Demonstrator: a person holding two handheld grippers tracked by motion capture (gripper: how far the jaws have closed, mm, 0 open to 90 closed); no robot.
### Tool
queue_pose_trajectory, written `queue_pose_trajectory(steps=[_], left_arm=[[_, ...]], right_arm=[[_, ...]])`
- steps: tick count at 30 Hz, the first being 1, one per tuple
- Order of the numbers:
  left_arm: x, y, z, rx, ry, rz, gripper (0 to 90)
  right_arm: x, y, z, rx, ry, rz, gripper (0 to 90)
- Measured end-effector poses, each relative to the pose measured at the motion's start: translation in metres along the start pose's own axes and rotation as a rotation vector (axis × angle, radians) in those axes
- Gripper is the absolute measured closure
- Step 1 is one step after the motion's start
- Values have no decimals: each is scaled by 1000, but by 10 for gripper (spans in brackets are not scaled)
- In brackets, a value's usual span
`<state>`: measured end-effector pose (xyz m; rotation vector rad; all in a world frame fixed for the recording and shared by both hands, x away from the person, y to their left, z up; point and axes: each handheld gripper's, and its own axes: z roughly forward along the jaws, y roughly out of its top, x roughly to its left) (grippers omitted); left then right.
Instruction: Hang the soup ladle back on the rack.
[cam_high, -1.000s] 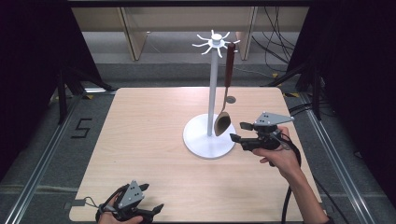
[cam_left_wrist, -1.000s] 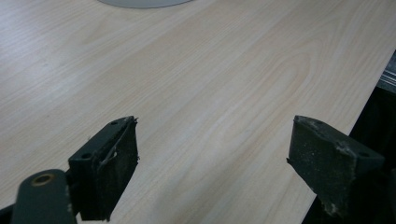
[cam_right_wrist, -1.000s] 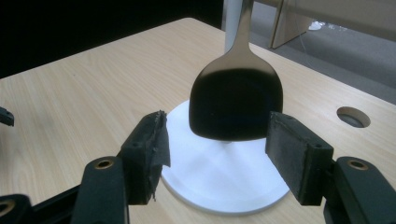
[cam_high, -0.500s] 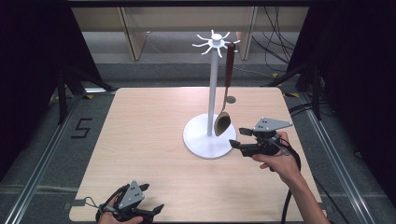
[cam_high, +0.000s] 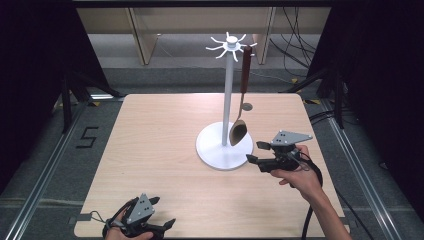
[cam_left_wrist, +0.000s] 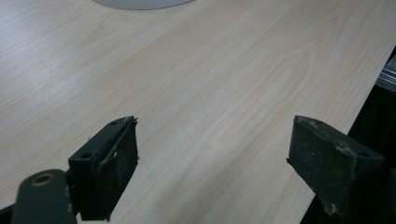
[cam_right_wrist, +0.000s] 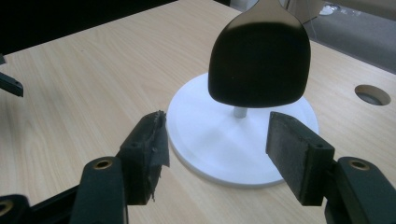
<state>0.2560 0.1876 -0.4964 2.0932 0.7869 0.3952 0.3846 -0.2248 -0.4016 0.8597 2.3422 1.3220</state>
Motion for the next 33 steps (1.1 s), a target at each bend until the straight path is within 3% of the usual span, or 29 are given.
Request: queue_pose_trajectory(steps=[1,4,5,6,7,9,11,12,17,18,33], left_arm=[[2,0,-1,23,7,26,151],[0,0,-1,4,3,4,151],[2,0,-1,23,9,26,151],[0,0,1,-7,1,-1,151],[2,0,-1,27,8,30,151],[1,0,-1,14,4,13,151],[1,0,0,5,3,13,151],[1,0,0,4,4,12,151],[1,0,0,4,4,13,151],[-1,-1,1,5,3,-15,151],[2,0,-2,39,14,14,151]], right_arm=[[3,-1,-1,16,10,28,387],[1,-2,0,4,9,4,387],[3,-3,-1,20,12,20,387],[4,-4,-1,19,14,18,387],[3,-5,-1,12,6,15,386],[3,-5,-2,12,4,0,386],[6,-7,-2,18,10,28,385],[5,-8,-2,20,16,3,384],[5,-12,-3,23,23,-12,377],[8,-14,-4,25,15,15,374],[16,-28,-6,51,40,20,329]])
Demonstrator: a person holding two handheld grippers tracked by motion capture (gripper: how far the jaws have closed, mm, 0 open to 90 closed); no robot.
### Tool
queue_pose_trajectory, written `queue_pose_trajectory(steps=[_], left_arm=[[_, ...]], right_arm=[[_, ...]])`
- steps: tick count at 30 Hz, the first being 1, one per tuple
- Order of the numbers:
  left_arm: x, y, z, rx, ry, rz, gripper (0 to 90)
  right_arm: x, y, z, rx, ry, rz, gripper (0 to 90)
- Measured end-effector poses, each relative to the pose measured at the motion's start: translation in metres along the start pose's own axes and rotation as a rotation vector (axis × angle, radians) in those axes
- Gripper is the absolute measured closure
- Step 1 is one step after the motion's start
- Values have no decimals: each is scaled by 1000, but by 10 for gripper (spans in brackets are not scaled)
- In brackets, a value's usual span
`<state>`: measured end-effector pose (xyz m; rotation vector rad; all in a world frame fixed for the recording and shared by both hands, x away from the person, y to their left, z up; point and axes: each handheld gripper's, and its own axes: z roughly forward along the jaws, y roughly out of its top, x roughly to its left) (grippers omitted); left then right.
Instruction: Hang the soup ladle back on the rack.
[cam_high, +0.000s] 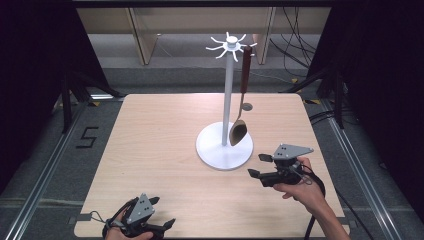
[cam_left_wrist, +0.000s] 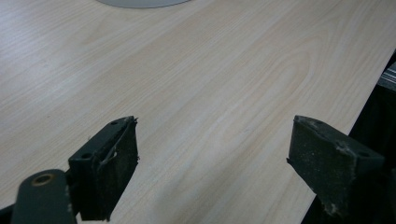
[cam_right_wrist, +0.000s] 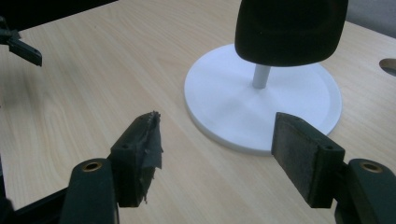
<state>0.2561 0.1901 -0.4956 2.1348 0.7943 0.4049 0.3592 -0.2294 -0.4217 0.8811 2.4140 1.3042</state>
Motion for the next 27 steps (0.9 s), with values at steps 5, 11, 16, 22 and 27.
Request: queue_pose_trajectory(steps=[5,11,16,22,27], left_arm=[[-2,0,1,-22,-8,-26,151],[-1,0,1,-10,-4,-12,151],[-1,0,0,-10,-10,-9,151],[-2,0,1,-22,-8,-21,151],[-2,0,2,-32,-10,-23,151]], right_arm=[[0,-7,-1,11,-6,-5,321],[1,-18,3,26,-8,22,315],[5,-26,7,60,7,33,316],[9,-33,8,58,15,5,309],[11,-38,6,71,30,15,300]])
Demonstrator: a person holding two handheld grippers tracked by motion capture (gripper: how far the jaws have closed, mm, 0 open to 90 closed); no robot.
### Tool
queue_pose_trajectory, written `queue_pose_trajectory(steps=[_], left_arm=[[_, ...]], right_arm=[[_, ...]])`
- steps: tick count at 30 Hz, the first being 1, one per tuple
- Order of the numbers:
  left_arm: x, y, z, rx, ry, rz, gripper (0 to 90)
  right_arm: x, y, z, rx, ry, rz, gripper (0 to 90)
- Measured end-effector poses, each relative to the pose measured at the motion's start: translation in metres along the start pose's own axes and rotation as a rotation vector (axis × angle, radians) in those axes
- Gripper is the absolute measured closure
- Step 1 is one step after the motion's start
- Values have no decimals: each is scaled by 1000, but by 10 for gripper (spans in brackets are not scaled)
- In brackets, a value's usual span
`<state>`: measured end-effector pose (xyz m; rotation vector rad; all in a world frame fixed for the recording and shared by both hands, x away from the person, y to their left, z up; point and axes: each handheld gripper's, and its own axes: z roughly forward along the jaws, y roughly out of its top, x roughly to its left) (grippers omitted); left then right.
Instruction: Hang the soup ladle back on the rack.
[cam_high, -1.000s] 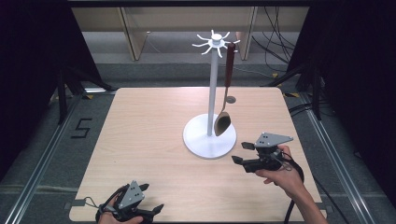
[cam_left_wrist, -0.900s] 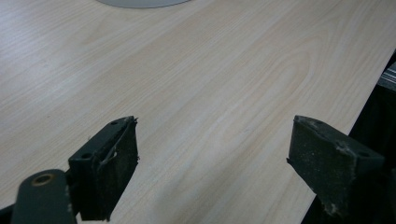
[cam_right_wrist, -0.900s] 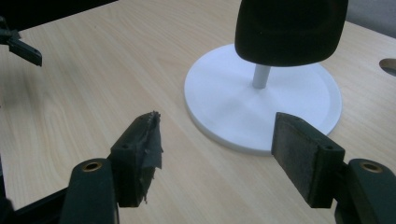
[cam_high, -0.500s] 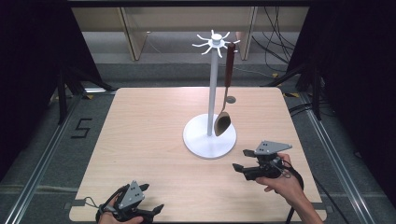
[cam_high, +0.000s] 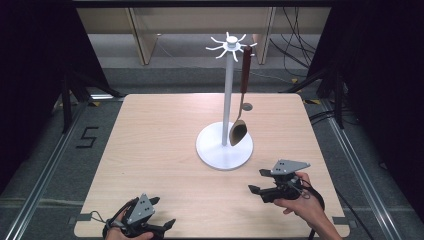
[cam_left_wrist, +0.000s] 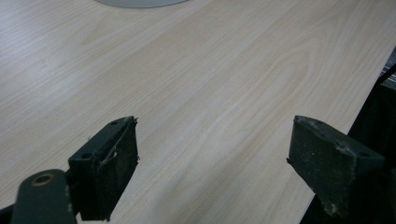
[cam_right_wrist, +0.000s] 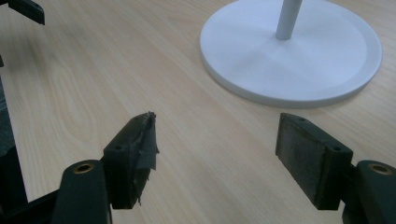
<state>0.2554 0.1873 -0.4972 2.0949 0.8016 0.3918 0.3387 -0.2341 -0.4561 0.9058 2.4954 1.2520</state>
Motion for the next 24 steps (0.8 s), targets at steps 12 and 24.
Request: queue_pose_trajectory(steps=[12,24], left_arm=[[1,1,-1,1,3,24,151],[1,1,-1,4,3,27,152]], right_arm=[[5,-18,-1,38,-2,16,273],[12,-29,-8,30,-18,26,175]])
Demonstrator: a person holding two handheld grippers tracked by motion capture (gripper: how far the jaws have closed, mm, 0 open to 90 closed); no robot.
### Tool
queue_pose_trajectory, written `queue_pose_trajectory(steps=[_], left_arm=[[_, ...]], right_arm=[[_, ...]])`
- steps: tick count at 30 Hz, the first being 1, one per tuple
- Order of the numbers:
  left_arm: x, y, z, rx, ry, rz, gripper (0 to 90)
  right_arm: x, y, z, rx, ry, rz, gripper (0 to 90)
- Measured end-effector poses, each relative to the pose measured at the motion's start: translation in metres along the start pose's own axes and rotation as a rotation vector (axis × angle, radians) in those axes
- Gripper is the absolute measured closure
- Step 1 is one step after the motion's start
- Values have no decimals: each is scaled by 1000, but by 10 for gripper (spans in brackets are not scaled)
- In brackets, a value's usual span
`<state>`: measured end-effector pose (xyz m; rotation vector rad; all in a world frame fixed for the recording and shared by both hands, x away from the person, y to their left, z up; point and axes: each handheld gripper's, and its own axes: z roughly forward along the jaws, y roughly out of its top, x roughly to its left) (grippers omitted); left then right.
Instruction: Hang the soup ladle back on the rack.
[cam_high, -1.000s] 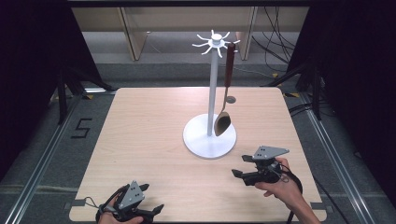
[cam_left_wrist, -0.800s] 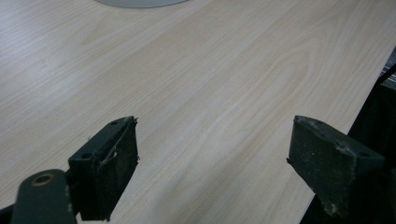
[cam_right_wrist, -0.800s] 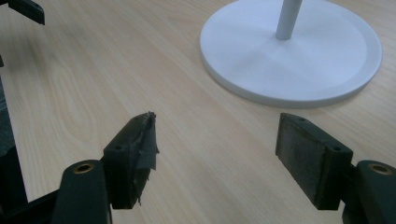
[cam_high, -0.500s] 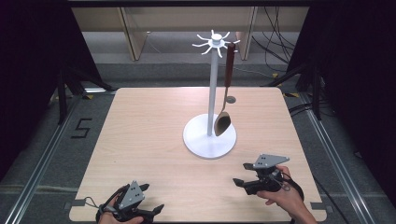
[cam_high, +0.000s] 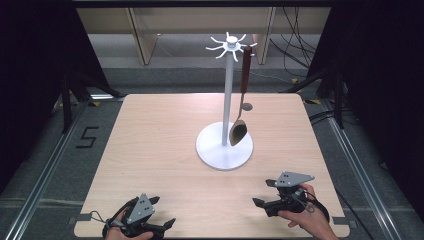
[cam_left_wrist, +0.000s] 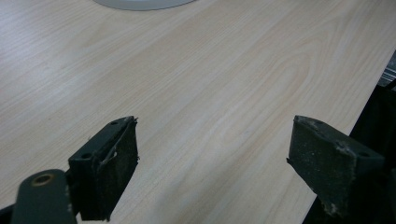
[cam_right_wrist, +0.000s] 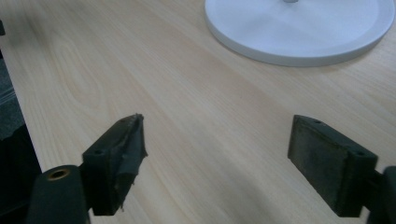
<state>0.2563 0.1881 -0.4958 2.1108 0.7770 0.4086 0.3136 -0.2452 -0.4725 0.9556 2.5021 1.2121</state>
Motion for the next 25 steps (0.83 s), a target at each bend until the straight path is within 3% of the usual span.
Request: queue_pose_trajectory(steps=[2,6,7,8,9,10,11,13,14,15,16,17,19,20,25], left_arm=[[-1,-1,-1,15,0,-15,151],[0,0,1,-10,-3,-14,151],[0,-1,1,-10,-4,-1,151],[1,0,-1,20,-7,14,151],[-1,-1,0,3,-2,-25,151],[-1,-1,0,3,-2,-25,151],[0,0,0,7,-2,0,151],[-1,-1,1,2,-8,-18,151],[2,0,0,21,2,19,151],[1,0,1,7,7,4,151],[-1,-1,2,-14,-1,-37,151],[0,0,0,20,3,-15,152],[0,-1,1,25,0,-8,151],[0,0,0,26,-1,-6,151],[0,0,0,21,3,-15,151]], right_arm=[[1,-3,-1,-3,2,-4,175],[1,-6,-2,-1,-9,-1,177],[2,-8,-3,12,-4,14,180],[1,-9,-3,3,-1,-3,180],[1,-10,-3,8,-2,7,181],[1,-10,-3,8,-2,7,181],[1,-11,-4,-3,-22,9,181],[2,-13,-4,15,-13,11,182],[3,-13,-5,14,-14,18,185],[3,-14,-5,9,-26,9,188],[2,-14,-5,5,-32,-1,189],[2,-14,-6,7,-31,14,190],[0,-14,-7,4,-35,17,191],[3,-15,-7,6,-31,47,191],[-1,-15,-6,-2,-39,3,191]])
